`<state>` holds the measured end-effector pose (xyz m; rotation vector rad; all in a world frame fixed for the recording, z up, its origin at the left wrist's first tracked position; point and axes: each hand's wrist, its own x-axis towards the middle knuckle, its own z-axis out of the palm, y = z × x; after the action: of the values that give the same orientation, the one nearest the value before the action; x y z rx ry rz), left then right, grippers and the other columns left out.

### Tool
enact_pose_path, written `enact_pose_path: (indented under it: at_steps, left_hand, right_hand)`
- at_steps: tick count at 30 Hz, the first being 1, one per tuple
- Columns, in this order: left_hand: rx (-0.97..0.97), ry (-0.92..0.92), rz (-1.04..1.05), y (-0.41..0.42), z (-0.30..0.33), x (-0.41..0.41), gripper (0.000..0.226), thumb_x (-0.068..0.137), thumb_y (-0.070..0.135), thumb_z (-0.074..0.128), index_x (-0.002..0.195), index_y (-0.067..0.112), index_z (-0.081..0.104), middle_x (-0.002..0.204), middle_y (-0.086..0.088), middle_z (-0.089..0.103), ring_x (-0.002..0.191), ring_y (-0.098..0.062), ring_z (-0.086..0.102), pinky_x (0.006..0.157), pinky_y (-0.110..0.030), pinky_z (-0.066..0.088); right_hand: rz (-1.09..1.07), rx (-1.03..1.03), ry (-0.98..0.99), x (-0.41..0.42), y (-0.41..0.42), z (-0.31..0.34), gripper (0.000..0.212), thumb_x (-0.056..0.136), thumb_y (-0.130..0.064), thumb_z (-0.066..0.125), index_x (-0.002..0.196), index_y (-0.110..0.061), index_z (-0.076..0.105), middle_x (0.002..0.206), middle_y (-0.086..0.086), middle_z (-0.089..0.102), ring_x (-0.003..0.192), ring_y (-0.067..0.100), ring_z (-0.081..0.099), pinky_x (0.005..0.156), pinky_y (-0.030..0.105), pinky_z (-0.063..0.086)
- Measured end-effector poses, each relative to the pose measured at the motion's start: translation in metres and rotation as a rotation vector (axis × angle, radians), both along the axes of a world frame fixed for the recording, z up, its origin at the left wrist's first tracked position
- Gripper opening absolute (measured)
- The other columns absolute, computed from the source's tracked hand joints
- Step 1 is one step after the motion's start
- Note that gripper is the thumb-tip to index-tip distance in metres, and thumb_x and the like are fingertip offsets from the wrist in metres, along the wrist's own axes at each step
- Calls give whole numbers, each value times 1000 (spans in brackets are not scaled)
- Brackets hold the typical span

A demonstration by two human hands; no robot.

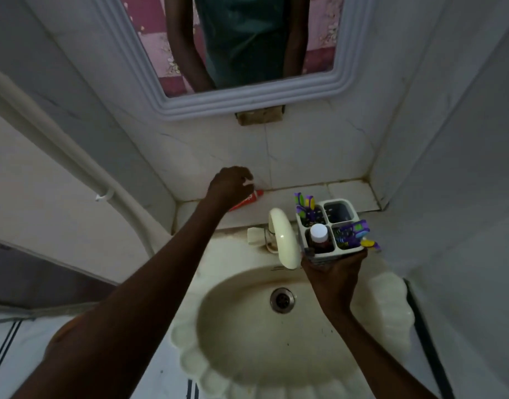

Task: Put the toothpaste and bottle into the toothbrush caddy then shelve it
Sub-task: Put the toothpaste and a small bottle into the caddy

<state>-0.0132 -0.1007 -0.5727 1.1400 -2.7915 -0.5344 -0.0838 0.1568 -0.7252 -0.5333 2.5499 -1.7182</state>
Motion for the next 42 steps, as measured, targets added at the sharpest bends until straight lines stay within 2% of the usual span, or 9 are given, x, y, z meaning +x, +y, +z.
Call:
enact_pose_path:
  at_steps: [5, 11, 19, 22, 25, 30, 33, 37, 42]
  left_hand:
    - [117, -264, 92, -26, -68, 7, 59, 92, 33, 62, 143, 9, 45, 145, -18, 49, 131, -36, 50, 105, -39, 42]
    - [-104, -246, 129, -14, -95, 0, 50, 88, 39, 62, 126, 7, 58, 123, -21, 58, 114, -40, 54, 89, -45, 50]
    - [268, -111, 80, 0, -56, -24, 31, 85, 23, 74, 113, 9, 71, 109, -11, 75, 79, -17, 68, 76, -27, 55]
    - [228, -34, -62, 12, -7, -44, 31, 89, 23, 69, 118, 13, 69, 111, -4, 73, 82, -13, 67, 72, -12, 53]
    - [131, 16, -303, 30, 51, -66, 32, 89, 23, 68, 120, 17, 69, 115, -5, 73, 98, -17, 70, 88, -27, 54]
    - [-270, -164, -680, 80, 104, -106, 26, 88, 25, 68, 112, 18, 73, 112, -2, 73, 103, -18, 69, 90, -34, 55]
    - [-417, -264, -700, 110, 104, -120, 25, 88, 21, 64, 111, 14, 71, 116, -10, 71, 106, -29, 68, 88, -40, 55]
    - [-455, -325, -722, 135, 89, -126, 29, 97, 17, 48, 121, 9, 63, 129, -15, 62, 115, -33, 62, 91, -41, 49]
    - [-384, -318, -736, 133, 55, -122, 29, 95, 17, 51, 121, 11, 63, 126, -15, 62, 111, -33, 62, 88, -38, 48]
  right_hand:
    - [5, 27, 35, 0, -1, -4, 117, 58, -34, 100, 142, 6, 30, 137, 22, 56, 124, 37, 58, 97, 30, 46]
    - [11, 45, 65, 2, -1, -5, 117, 58, -35, 100, 142, 5, 30, 137, 22, 56, 125, 36, 58, 99, 32, 49]
    - [8, 51, 65, 2, -3, -6, 118, 59, -44, 97, 144, 4, 30, 136, 21, 56, 126, 34, 59, 101, 37, 53]
    - [17, 37, 48, 2, -2, -7, 121, 59, -43, 98, 146, 2, 28, 138, 20, 55, 127, 34, 58, 102, 32, 50]
    - [37, 20, 35, 2, -1, -7, 121, 61, -46, 97, 147, 3, 27, 140, 20, 54, 129, 33, 57, 103, 34, 51]
    - [39, -10, 61, 5, -2, 2, 114, 65, -51, 93, 146, 0, 31, 139, 17, 55, 129, 29, 58, 101, 27, 49]
    - [70, -38, 64, 3, -2, 2, 106, 66, -42, 95, 144, -2, 35, 141, 13, 55, 132, 24, 57, 107, 22, 48]
    - [65, -24, 31, 4, -2, 0, 109, 64, -39, 97, 144, 1, 36, 139, 14, 56, 130, 24, 58, 102, 0, 36]
    - [50, -40, 13, 5, -2, 5, 112, 62, -37, 98, 146, -2, 32, 139, 15, 56, 128, 22, 59, 100, -2, 37]
